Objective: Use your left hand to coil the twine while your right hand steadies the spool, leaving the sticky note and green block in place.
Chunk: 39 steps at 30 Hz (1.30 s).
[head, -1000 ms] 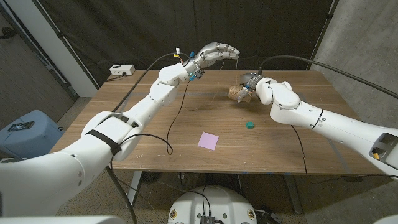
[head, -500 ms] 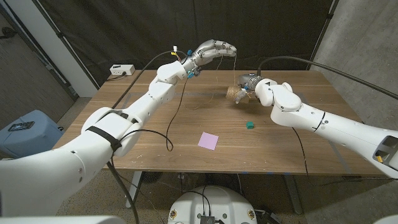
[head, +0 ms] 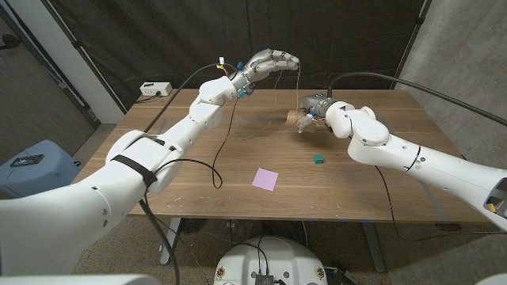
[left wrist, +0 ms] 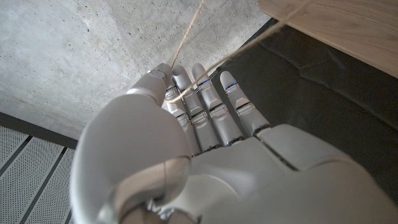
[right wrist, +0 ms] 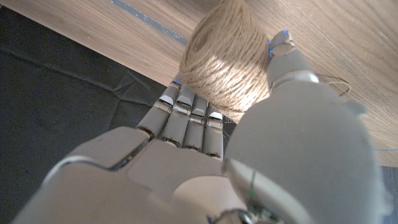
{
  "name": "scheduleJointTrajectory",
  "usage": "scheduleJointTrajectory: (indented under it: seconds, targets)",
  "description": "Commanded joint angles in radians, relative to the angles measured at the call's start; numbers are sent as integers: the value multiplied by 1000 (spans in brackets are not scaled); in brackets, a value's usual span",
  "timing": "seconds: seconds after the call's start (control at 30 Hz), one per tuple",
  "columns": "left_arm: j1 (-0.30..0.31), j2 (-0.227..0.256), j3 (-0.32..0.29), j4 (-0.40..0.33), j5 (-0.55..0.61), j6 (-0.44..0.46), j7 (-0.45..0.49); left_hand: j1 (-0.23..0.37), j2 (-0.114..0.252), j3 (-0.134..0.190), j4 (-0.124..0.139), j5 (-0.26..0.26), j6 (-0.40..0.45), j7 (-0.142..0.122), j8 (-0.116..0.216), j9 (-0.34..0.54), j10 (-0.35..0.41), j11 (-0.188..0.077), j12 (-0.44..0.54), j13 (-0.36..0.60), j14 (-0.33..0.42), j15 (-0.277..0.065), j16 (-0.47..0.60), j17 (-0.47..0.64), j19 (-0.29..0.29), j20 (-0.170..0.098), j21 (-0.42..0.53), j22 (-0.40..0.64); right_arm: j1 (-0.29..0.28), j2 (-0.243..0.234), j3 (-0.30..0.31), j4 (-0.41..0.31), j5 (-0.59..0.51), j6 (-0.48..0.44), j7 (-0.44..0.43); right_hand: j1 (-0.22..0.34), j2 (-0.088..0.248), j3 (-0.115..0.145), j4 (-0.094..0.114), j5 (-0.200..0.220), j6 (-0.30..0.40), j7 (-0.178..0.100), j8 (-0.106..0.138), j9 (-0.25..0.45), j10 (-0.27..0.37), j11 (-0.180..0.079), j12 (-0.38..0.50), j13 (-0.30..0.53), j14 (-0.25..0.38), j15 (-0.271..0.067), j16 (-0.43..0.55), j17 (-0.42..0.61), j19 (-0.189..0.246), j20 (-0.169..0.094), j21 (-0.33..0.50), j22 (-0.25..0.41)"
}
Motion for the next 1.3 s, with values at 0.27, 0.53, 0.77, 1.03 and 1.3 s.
scheduleJointTrajectory:
  seconds: [0.27, 0.53, 0.77, 1.03, 1.3]
  targets:
    - [-57, -39, -12, 139, 13, -43, -6, 1, 3, -6, -3, 8, -9, -2, -5, 1, -3, 4, -7, 6, -8, 0, -7, 2, -7, -2, 4, 1, -44, -45, 53, -102, 34, 55, -1, 116, 140, 0, 3, 9, 178, -167, 7, 2, 179, -171, 5, 5, 42, -169, -5, 5, 7, -13, -2, 4]
    - [-91, -53, -22, 215, 22, -61, 4, 0, 3, -7, -2, 9, -10, 0, -6, 2, -2, -4, -9, 7, -7, 1, -9, 2, -7, -2, 6, 1, -48, -44, 65, -112, 47, 69, 4, 116, 141, -3, 4, 9, 177, -168, 6, 1, 182, -172, 4, 5, 44, -170, -7, 7, 6, -12, -3, 4]
    - [-117, -57, -24, 260, 37, -50, 19, -1, 3, -9, -2, 9, -9, -1, -6, 2, 0, -3, -11, 9, -8, 0, -9, 4, -8, -1, 7, 0, -54, -47, 90, -122, 87, 82, 8, 115, 141, -5, 4, 9, 177, -168, 5, 0, 182, -174, 2, 4, 45, -168, -8, 8, 5, -12, -4, 4]
    - [-130, -59, -25, 282, 50, -27, 43, 0, 4, -9, -3, 9, -9, -1, -7, 2, 4, -3, -12, 11, -10, 1, -10, 5, -9, -1, 8, 0, -52, -62, 99, -150, 88, 99, 9, 114, 143, -8, 5, 9, 176, -164, 5, 1, 182, -168, 1, 5, 41, -169, -11, 11, 5, -13, -4, 4]
    - [-135, -60, -24, 291, 59, -5, 62, 0, 4, -10, -3, 10, -7, -2, -7, 2, 4, -2, -14, 13, -6, 1, -9, 6, -9, 0, 9, 0, -61, -77, 112, -184, 80, 97, 1, 115, 144, -9, 5, 10, 177, -165, 5, 2, 182, -166, 0, 6, 42, -168, -14, 12, 5, -13, -4, 4]
